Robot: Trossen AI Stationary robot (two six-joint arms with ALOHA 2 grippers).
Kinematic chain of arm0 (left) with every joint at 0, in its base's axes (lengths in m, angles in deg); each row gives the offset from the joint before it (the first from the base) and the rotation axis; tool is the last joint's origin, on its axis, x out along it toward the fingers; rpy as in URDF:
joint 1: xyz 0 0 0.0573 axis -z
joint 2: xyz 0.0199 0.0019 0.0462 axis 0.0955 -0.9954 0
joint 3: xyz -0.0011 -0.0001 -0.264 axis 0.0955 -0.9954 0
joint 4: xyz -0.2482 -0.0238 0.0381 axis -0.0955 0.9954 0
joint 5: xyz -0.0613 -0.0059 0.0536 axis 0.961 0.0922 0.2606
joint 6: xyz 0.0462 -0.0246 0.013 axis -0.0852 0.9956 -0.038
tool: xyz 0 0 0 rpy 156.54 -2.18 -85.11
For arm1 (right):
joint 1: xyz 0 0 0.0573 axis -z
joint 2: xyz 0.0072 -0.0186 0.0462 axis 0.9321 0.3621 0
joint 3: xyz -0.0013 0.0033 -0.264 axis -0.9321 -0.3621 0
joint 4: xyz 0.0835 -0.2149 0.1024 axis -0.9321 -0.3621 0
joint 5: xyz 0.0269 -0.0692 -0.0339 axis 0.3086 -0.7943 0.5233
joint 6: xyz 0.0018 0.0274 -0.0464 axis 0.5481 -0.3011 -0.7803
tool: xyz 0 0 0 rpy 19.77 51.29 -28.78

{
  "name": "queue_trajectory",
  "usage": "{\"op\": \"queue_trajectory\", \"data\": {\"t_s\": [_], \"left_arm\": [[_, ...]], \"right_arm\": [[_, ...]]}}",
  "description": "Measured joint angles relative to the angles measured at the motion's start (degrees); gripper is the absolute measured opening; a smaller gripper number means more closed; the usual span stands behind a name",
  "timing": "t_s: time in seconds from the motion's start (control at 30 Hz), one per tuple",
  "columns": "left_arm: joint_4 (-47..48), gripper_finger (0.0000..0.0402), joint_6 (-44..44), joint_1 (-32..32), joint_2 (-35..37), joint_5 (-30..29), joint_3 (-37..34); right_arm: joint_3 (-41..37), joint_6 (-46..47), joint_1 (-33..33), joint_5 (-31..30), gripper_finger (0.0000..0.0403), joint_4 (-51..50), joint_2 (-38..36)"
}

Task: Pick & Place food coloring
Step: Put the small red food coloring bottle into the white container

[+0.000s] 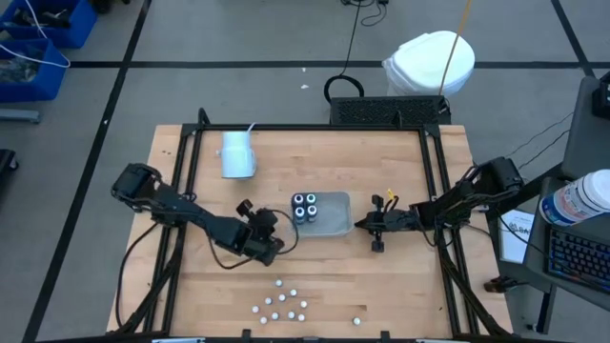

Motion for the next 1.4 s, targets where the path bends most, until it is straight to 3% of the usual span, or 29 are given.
{"op": "queue_trajectory", "data": {"t_s": [0.13, 0.33, 0.53, 0.77, 0.9, 1.13, 1.23, 1.33, 1.4], "left_arm": [[-1.72, 0.0042, -7.31, 3.07, 3.5, -5.96, 0.03], [-7.99, 0.0042, -24.74, 7.54, 7.06, -9.88, -0.11], [-19.63, 0.0042, -33.07, 10.77, 7.07, -10.7, -0.51], [-19.82, 0.0042, -38.03, 12.12, 7.12, -14.3, -0.68], [-19.75, 0.0042, -41.09, 11.1, 7.12, -12.97, -0.68], [-23.43, 0.0042, -49.15, 10.94, 7.11, -5.3, -1.4], [-35.69, 0.0042, -60.89, 11.25, 7.12, 2.84, -5.28], [-54.13, 0.0042, -74.16, 10.33, 7.07, 16.14, -11.9], [-66.54, 0.0042, -78.75, 8.58, 7.54, 21.54, -16.81]], "right_arm": [[-0.08, -0.88, -1.25, 4.28, 0.0, -0.68, -1.9], [-0.09, -2.12, -3.49, 6.24, 0.0, -7.0, -8.32], [-0.09, -1.42, -5.69, 6.11, 0.0, -12.13, -17.77], [-0.09, -3.97, -9.48, 7.19, 0.0, -13.69, -25.92], [-0.09, -5.7, -10.8, 7.52, 0.0, -11.5, -27.67], [-0.09, -8.82, -11.4, 7.5, 0.0, -5.28, -27.79], [-0.09, -8.23, -12.41, 7.47, 0.0, -4.13, -27.78], [-0.09, -7.27, -14.13, 7.39, 0.0, -2.51, -27.26], [-0.09, -7.11, -15.53, 7.32, 0.0, -0.27, -26.65]]}}
